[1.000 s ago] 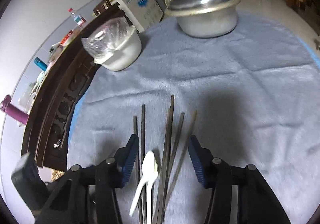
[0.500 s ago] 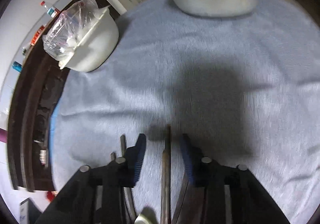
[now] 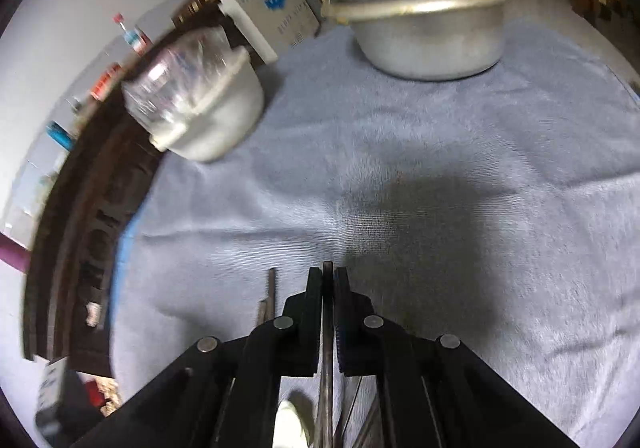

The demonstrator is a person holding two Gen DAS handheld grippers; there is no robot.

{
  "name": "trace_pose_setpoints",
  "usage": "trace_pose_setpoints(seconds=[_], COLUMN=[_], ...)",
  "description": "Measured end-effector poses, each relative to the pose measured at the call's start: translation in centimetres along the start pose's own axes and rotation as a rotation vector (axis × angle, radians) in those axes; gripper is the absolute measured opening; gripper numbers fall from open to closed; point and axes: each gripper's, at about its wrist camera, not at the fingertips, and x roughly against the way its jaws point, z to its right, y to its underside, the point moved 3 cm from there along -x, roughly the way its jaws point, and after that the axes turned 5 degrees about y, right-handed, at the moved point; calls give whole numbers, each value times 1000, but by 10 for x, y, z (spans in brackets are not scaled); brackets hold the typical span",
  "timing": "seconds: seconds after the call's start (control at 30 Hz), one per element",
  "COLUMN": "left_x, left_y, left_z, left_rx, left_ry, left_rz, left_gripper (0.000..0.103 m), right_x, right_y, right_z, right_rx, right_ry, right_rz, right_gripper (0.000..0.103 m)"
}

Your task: Organize utensils

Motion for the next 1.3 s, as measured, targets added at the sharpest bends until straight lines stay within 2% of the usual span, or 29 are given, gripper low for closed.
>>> trace_pose_setpoints(seconds=[0.23,0.27,0.33,0.4,0.43,0.57,0.6,0.7,0.83,1.1,1.3], left_x=[29,27,26,19,16,-10,-9,-13,-4,49,111], left_y=[4,7,6,3,3,9,9,9,11,20,30], left_z=[10,14,22,31,35,51,53,51,44,40,50], left_rx=[-55,-61,-77,-109,-127,-181,-198,-173,-149,-92,-38], left_ry=[-13,-8,13,9,13,0,-7,-9,-11,29,59], left_rz=[55,52,39,36,33,-36,-10,-29,4,103,238], left_gripper=[4,8,21,56,61,60,52,32,32,32,32], right_x=[57,66,77,83,84,89,90,96,105,128,177], right_y=[11,13,18,22,24,37,41,47,57,85,106], right_z=[8,9,13,17,18,27,32,41,47,32,16], right_rx=[-31,-31,-35,-50,-54,-71,-80,-93,-101,-70,-37], right_ry=[-67,-68,-80,-98,-104,-109,-111,-109,-110,-135,-146], right_rz=[99,115,136,144,146,144,142,147,157,196,309], right_gripper=[6,6,6,6,6,6,6,6,6,6,6])
